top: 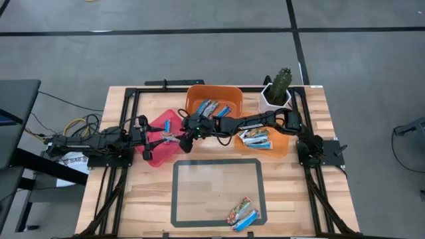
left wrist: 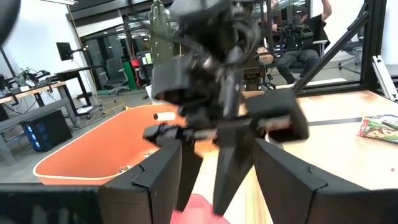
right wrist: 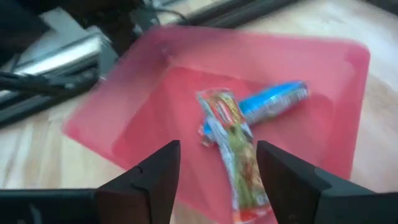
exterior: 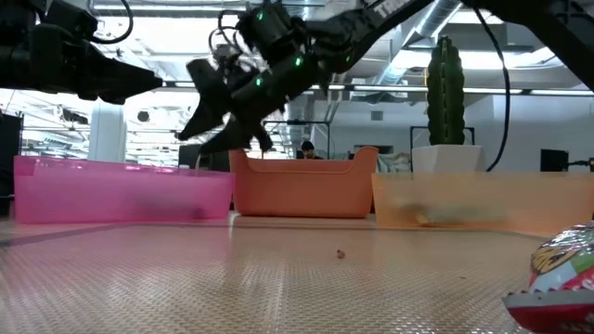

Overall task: Pick and place Granola Bars by type
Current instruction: Put the top red granola bar into the red bin

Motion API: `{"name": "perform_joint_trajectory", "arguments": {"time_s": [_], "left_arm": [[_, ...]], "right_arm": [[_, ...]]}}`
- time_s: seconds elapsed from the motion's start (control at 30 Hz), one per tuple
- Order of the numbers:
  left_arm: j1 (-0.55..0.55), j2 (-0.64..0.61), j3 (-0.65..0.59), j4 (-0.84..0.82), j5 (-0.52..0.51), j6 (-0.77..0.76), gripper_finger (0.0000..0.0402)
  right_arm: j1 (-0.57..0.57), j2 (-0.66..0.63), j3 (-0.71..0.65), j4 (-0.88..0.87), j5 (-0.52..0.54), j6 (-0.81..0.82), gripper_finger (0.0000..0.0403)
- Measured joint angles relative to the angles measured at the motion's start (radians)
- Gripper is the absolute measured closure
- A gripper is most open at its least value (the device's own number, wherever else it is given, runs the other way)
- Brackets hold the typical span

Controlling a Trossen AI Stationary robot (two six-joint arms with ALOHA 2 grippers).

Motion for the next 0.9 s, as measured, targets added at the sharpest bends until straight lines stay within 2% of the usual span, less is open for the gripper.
{"name": "perform_joint_trajectory", "arguments": {"time_s": [0.23,0.67,0.9], "left_arm": [[0.0,0.001,0.0,0.0,0.0,0.0,0.0209],[0.0,0.001,0.0,0.0,0.0,0.0,0.0209],[0.0,0.001,0.0,0.0,0.0,0.0,0.0209]], "right_arm": [[0.045,-0.11,-0.041,-0.111,0.009,-0.088,0.0211],[0.221,-0.403,-0.393,-0.192,0.009,-0.267,0.022],[0.333,-0.504,-0.532,-0.246,0.009,-0.268,0.0223]]}}
